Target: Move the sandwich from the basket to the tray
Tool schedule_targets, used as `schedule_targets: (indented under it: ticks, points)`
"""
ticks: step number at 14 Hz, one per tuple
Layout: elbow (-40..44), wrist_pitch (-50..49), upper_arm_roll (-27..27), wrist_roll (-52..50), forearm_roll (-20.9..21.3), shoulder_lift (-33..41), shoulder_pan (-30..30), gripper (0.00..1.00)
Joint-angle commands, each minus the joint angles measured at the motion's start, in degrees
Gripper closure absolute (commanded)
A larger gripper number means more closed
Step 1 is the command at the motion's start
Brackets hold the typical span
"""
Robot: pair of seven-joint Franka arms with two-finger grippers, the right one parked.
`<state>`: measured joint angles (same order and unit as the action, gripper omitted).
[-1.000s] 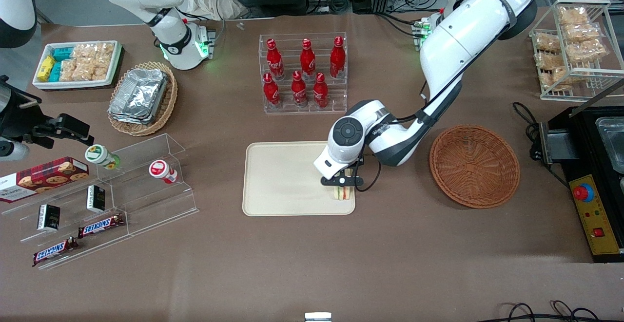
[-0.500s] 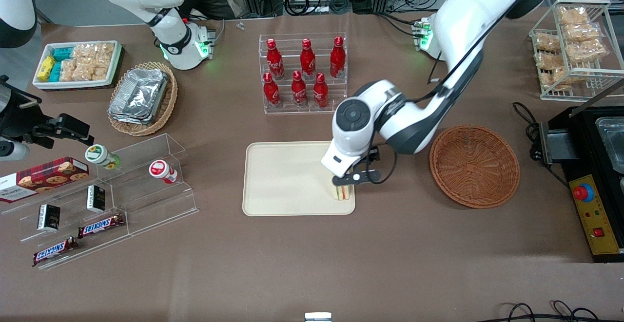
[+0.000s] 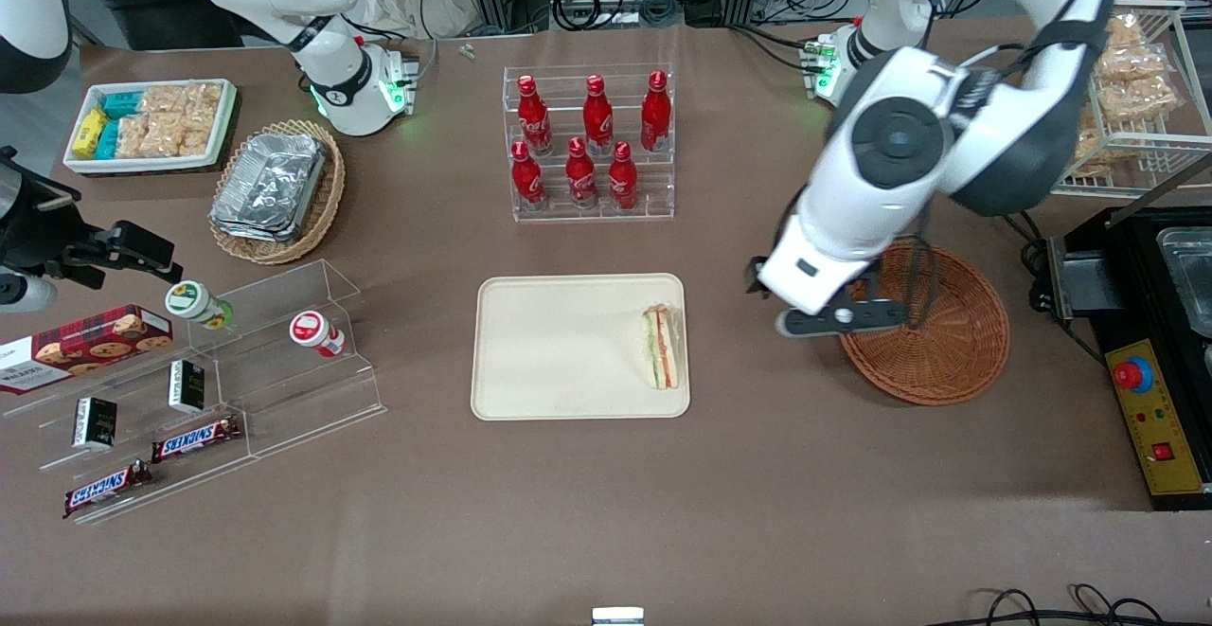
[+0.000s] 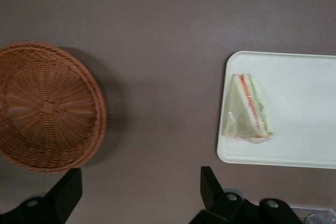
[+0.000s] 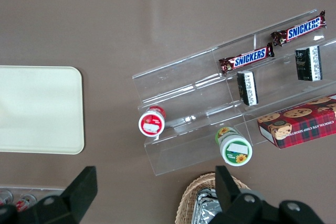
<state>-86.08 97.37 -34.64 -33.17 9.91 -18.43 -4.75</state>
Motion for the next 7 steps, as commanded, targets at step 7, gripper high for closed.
schedule_targets:
  ticks: [7]
  points:
    - [-4.43,-14.13,26.09,24.72,-13.07,17.79,3.6,0.0]
